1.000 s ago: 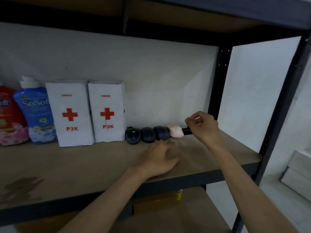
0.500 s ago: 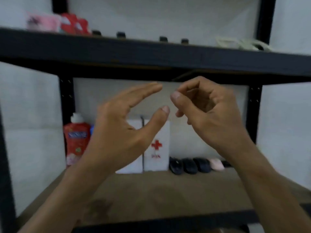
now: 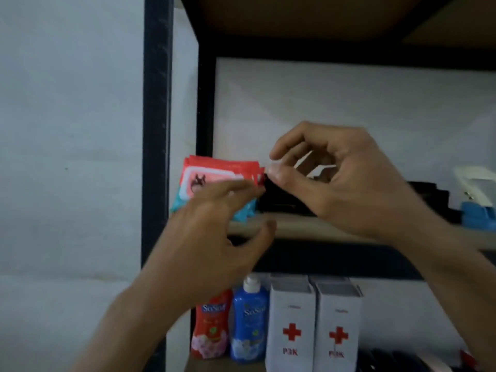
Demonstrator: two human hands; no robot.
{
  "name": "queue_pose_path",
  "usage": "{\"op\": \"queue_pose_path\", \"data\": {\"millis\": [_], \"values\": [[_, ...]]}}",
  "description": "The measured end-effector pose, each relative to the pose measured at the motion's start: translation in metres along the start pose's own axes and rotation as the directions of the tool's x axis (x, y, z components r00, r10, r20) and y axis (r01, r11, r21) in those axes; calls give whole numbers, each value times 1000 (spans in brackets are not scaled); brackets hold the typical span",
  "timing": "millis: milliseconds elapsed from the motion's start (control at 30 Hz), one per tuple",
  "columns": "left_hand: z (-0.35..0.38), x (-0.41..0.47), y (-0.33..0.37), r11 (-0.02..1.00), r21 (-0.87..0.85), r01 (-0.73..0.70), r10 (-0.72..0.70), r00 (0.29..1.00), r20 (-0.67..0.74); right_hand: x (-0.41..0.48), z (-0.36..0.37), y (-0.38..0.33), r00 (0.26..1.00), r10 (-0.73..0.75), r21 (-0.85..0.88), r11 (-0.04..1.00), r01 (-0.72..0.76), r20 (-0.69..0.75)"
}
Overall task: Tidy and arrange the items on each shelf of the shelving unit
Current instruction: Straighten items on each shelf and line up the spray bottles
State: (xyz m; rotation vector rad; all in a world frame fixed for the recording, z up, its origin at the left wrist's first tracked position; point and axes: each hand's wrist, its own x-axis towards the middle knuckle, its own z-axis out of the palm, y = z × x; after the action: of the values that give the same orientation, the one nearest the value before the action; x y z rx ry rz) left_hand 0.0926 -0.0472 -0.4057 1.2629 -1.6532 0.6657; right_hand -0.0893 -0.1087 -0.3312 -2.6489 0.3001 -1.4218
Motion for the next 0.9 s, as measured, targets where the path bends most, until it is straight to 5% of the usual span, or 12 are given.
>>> {"op": "queue_pose_path", "data": {"millis": [167, 333, 600, 900], "values": [[8, 15, -17, 986, -3, 167, -158, 935, 319, 74, 14, 26, 969, 213, -40, 977, -209, 123], [17, 24, -23, 952, 52, 302, -284, 804, 522, 127, 33, 52, 838, 396, -109, 917, -385, 374], [12, 24, -16, 931, 73, 357, -322, 711, 625, 166, 87, 69, 493, 445, -427, 891, -157, 748], [13, 20, -20, 947, 126, 296, -300, 672, 677, 151, 97, 94, 589, 376, -413, 907, -78, 715]]}}
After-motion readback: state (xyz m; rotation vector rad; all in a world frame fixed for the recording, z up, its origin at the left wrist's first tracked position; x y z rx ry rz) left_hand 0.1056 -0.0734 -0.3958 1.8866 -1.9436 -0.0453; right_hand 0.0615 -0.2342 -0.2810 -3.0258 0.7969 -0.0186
